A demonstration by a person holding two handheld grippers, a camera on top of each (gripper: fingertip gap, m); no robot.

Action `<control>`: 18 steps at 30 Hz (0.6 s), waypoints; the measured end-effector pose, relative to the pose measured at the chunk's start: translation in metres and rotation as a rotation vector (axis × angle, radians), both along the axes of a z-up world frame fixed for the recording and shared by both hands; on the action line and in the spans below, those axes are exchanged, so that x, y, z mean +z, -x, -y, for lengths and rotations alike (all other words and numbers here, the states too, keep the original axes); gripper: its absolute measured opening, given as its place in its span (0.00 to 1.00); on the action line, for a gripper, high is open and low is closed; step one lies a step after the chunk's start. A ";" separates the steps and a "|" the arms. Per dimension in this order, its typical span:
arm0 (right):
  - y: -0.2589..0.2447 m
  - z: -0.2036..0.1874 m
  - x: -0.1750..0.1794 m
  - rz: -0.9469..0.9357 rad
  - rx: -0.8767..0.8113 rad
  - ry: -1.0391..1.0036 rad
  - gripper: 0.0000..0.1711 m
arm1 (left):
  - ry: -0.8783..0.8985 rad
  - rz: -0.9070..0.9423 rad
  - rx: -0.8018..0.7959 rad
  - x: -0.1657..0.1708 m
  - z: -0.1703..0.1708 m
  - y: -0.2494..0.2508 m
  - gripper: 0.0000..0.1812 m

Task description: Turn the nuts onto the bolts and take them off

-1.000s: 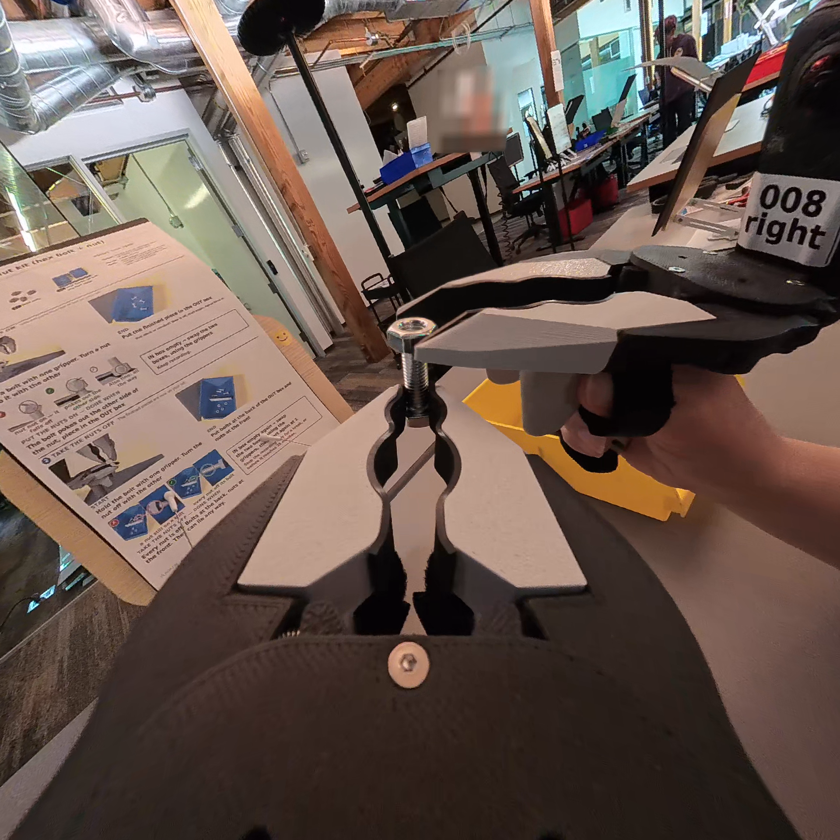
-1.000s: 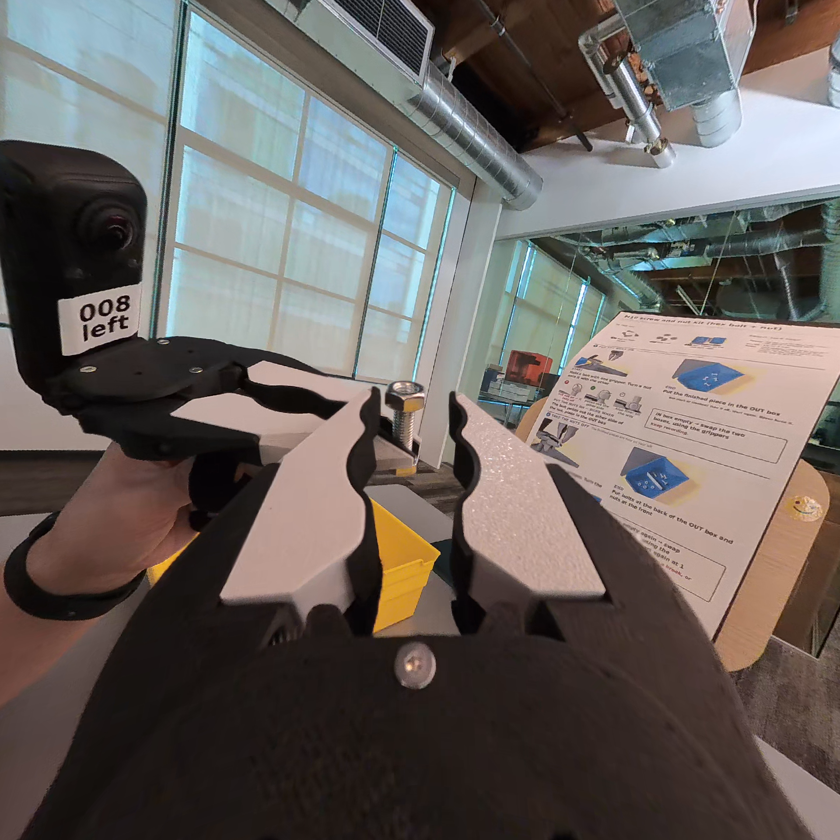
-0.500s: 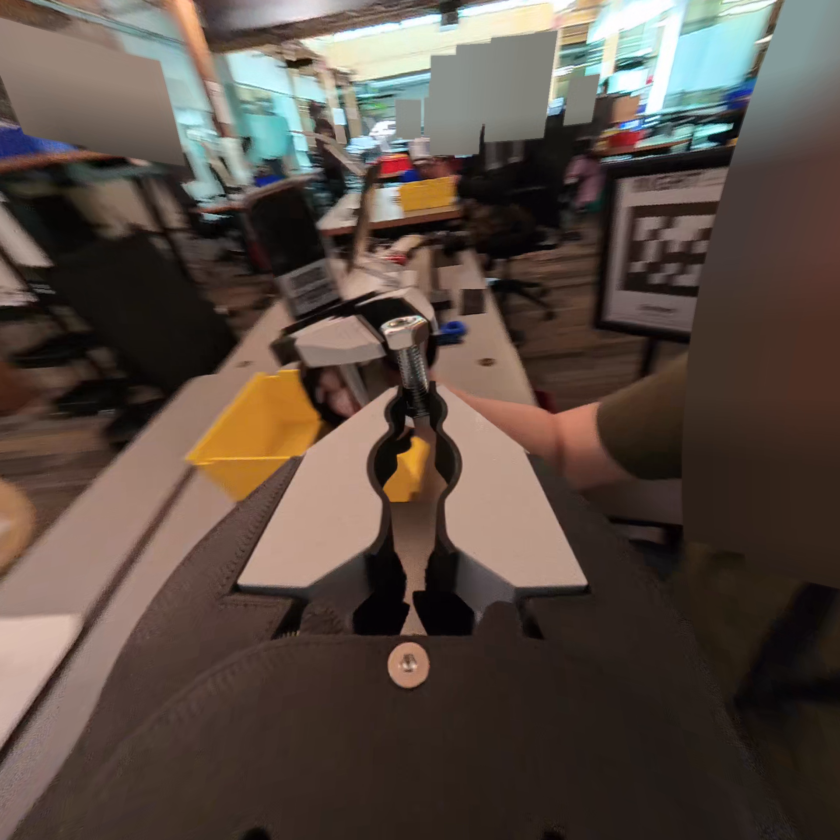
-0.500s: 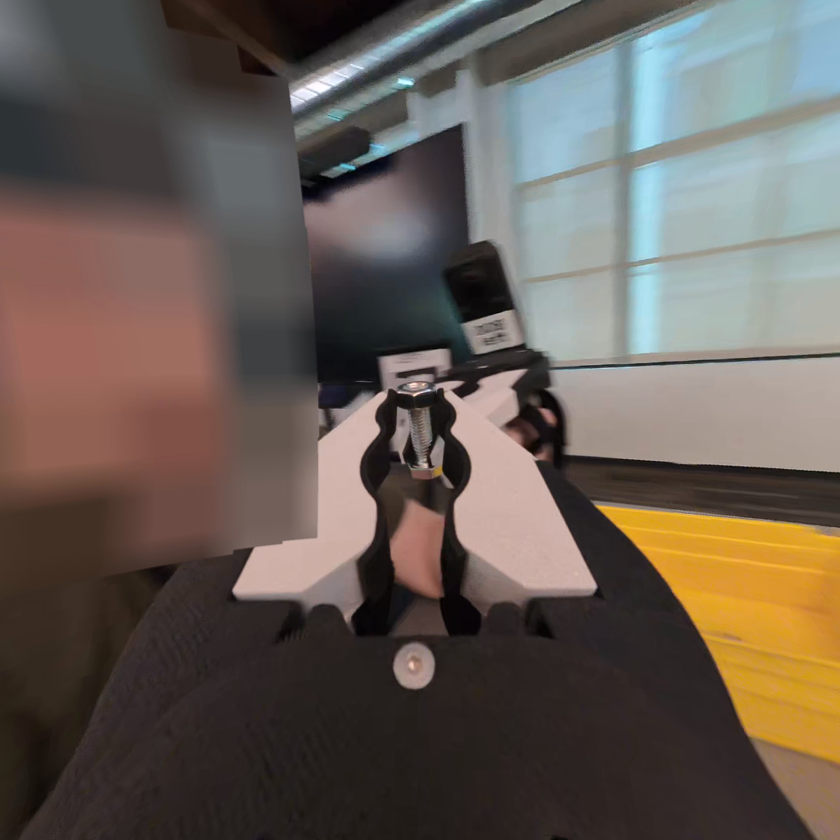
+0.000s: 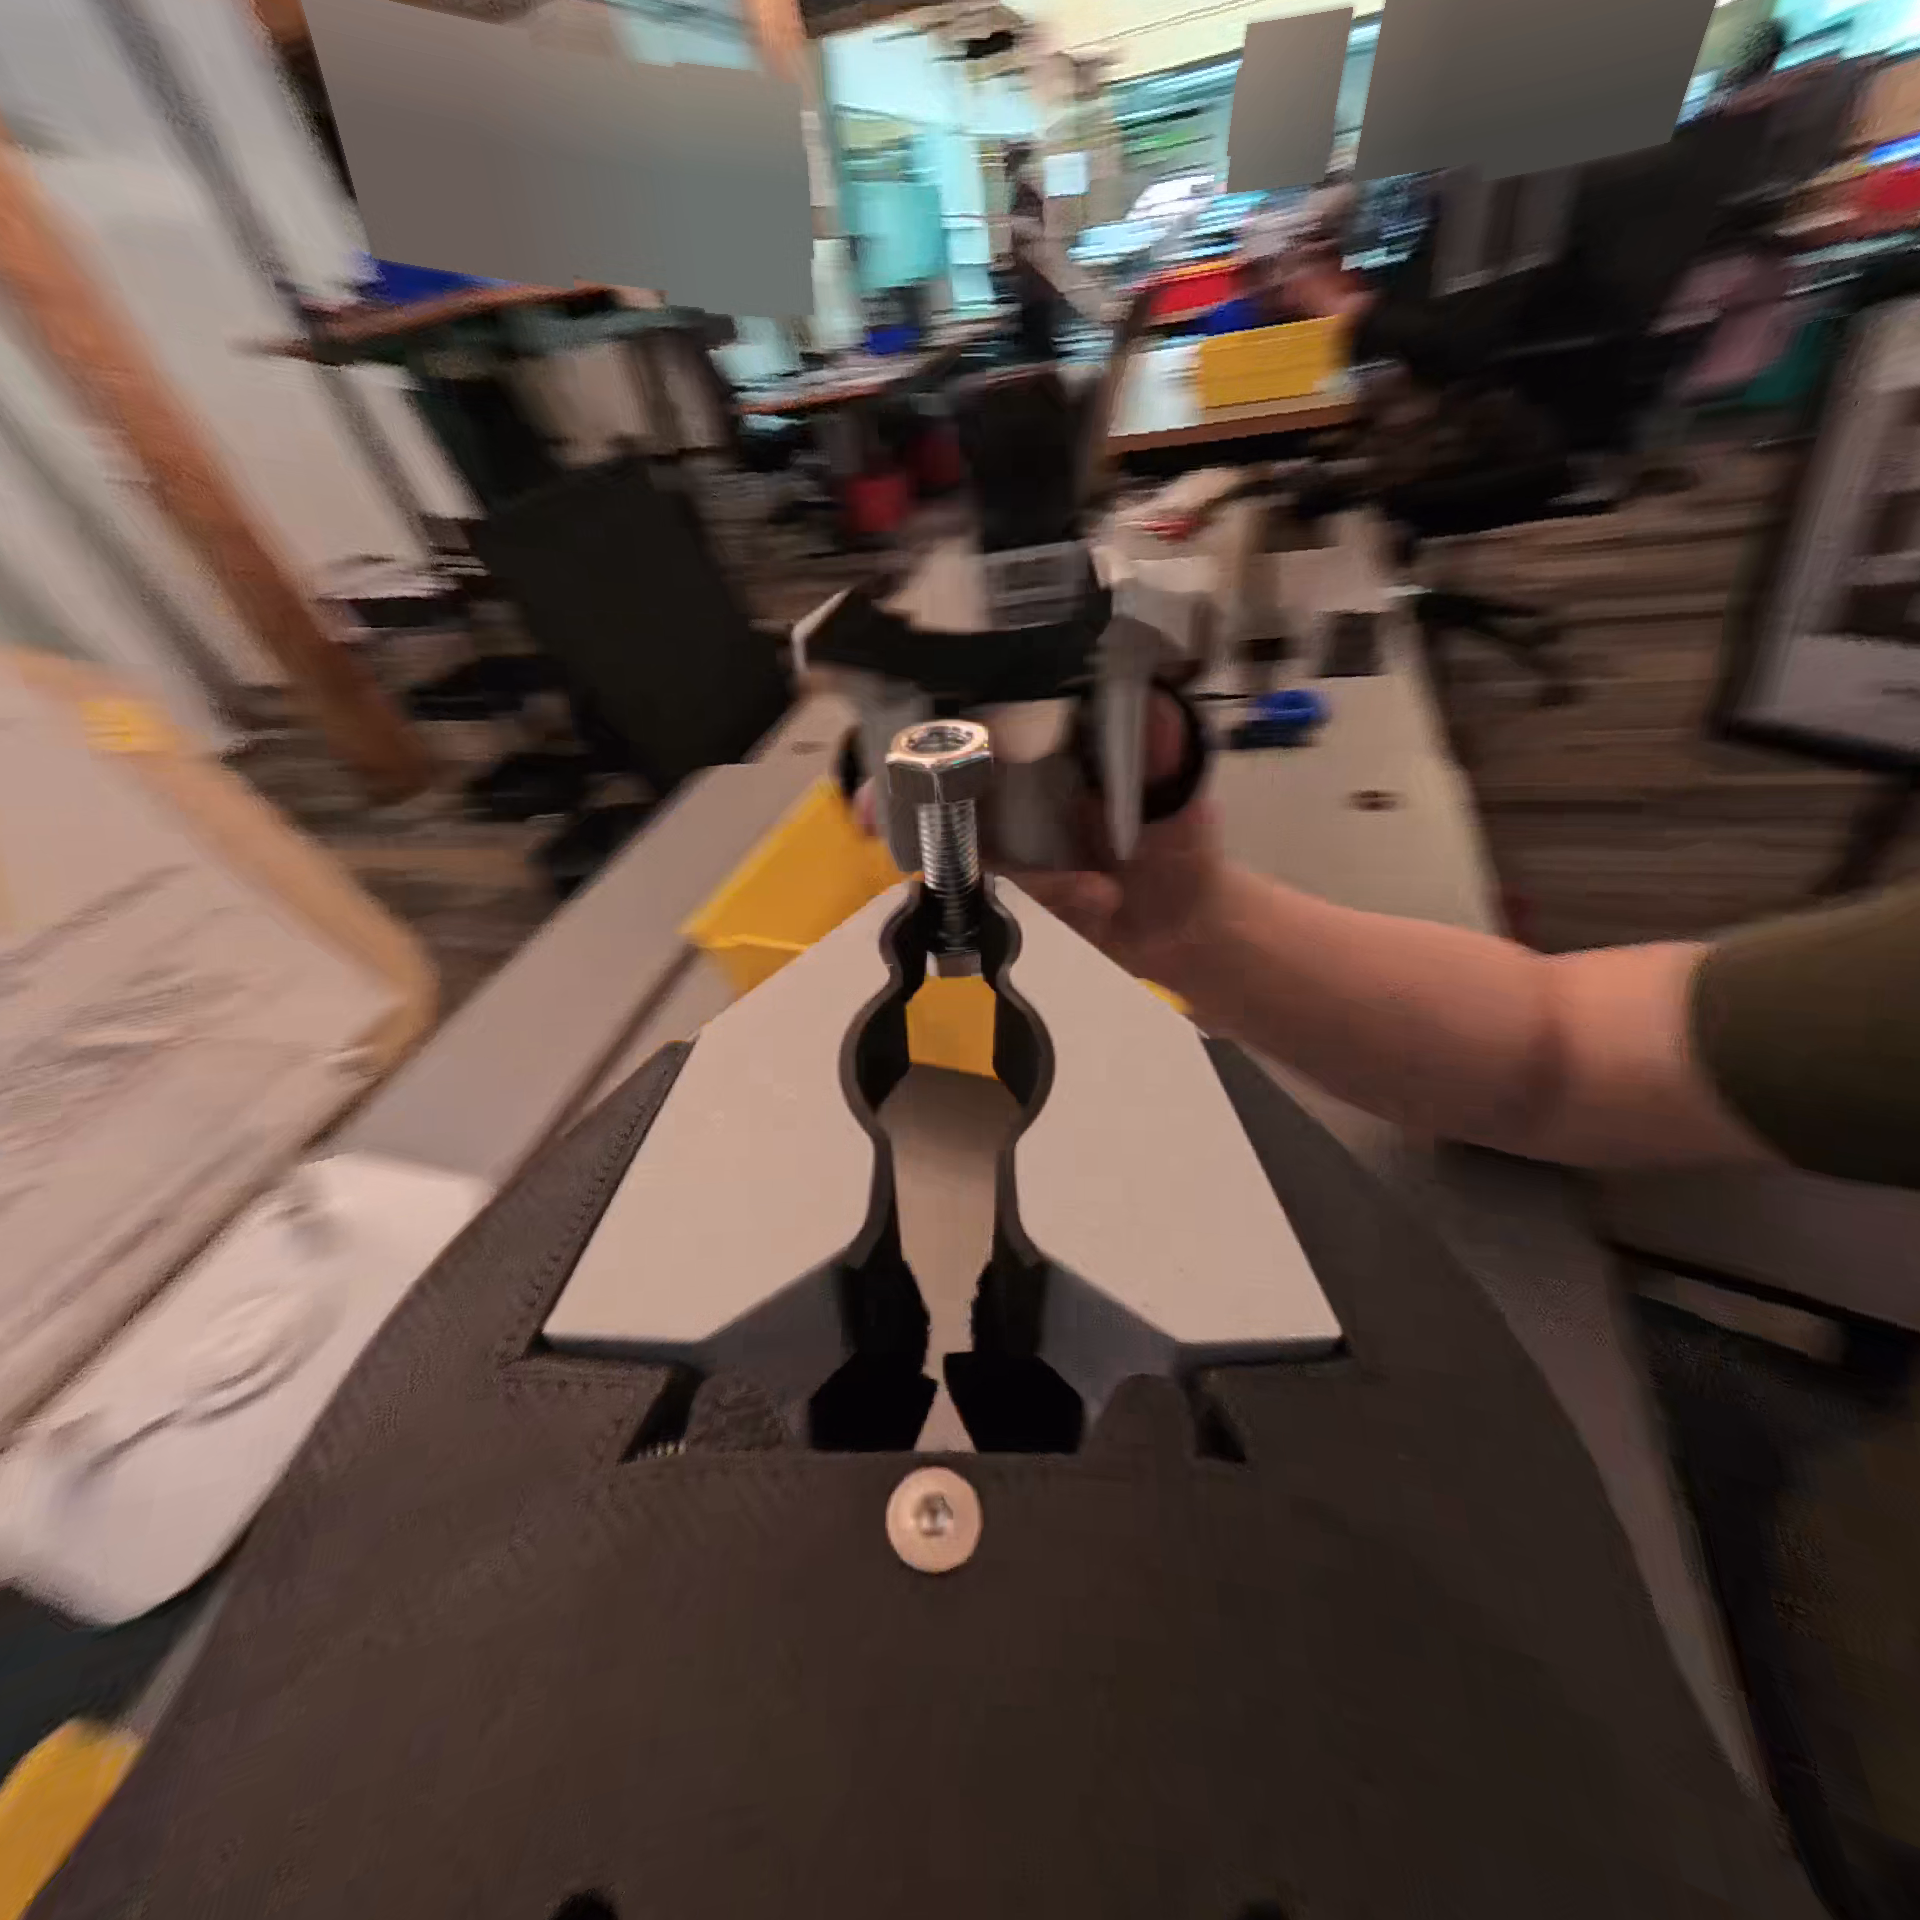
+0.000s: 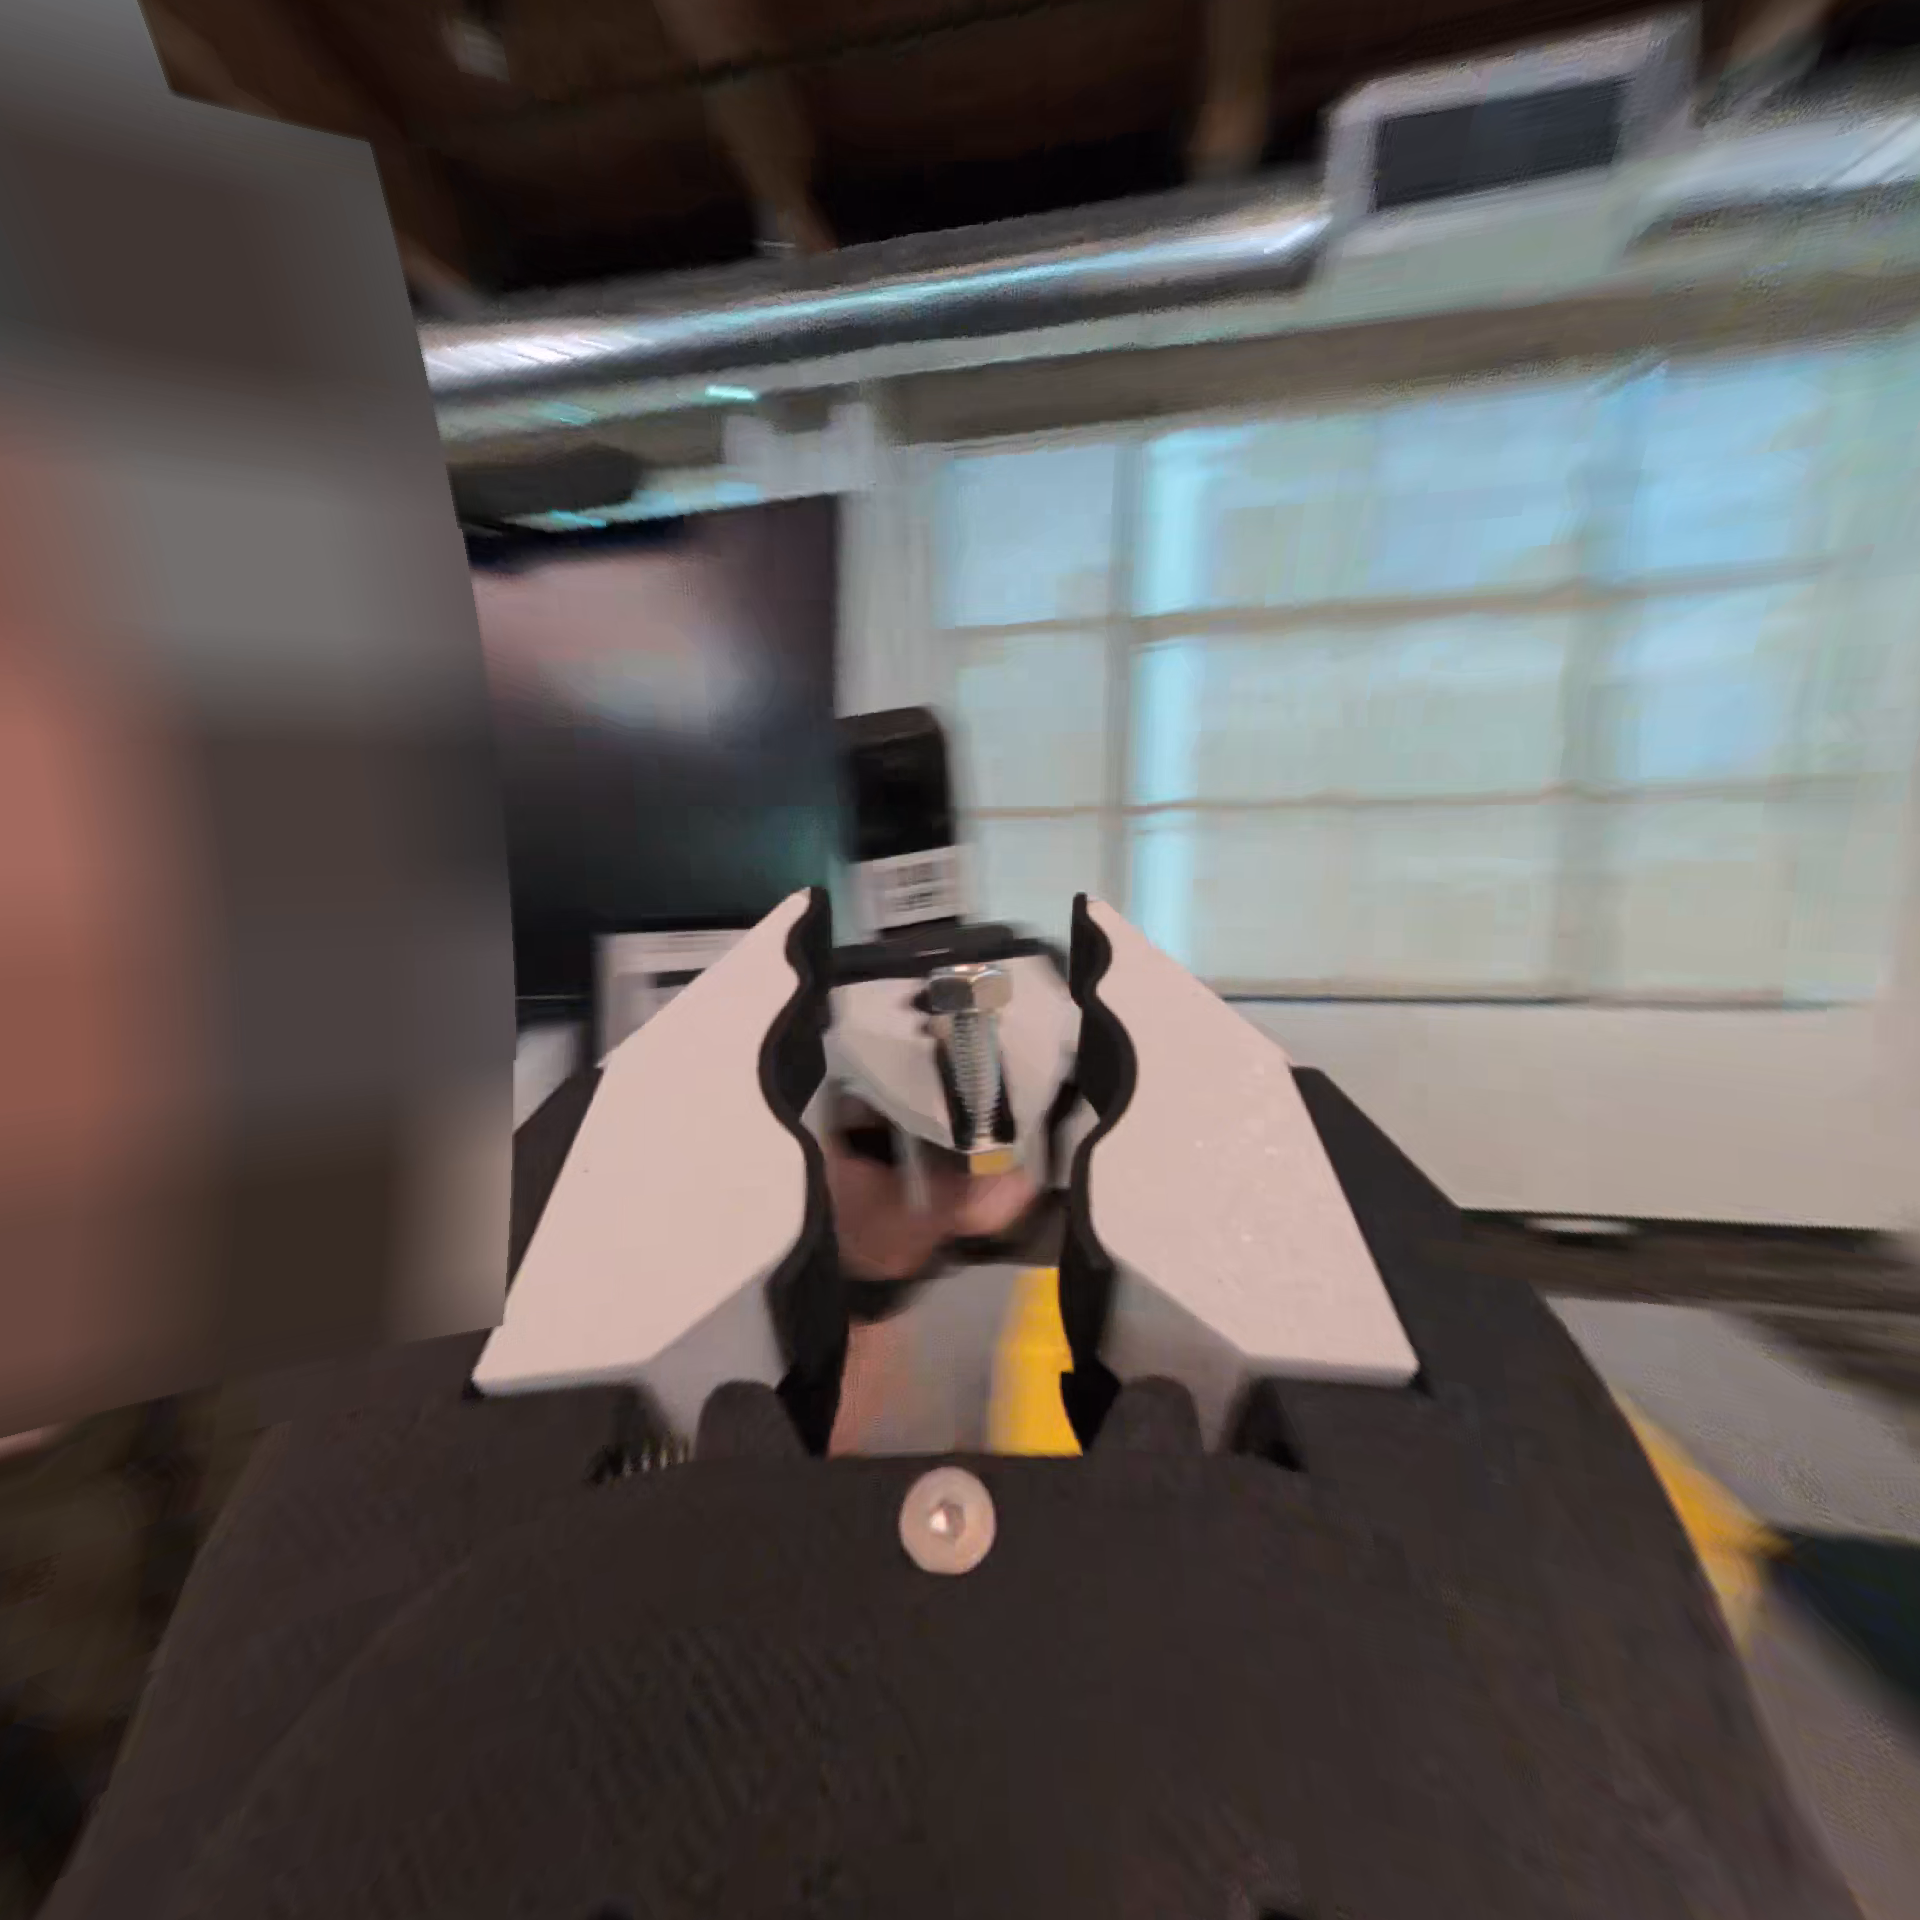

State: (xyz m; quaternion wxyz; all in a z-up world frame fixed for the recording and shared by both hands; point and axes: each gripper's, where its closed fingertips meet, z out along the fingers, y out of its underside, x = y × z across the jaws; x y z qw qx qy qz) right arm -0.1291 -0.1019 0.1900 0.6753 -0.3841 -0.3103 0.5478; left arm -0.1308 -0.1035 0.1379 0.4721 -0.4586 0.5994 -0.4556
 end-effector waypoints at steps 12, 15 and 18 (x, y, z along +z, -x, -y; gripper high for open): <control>0.012 -0.026 -0.002 0.244 -0.916 -0.233 0.21 | -0.295 0.130 0.478 0.013 -0.046 0.000 0.04; 0.012 -0.029 -0.005 0.258 -0.912 -0.211 0.18 | -0.293 0.130 0.465 0.013 -0.042 -0.001 0.04; 0.013 -0.029 -0.007 0.259 -0.873 -0.191 0.12 | -0.293 0.124 0.445 0.013 -0.038 -0.002 0.04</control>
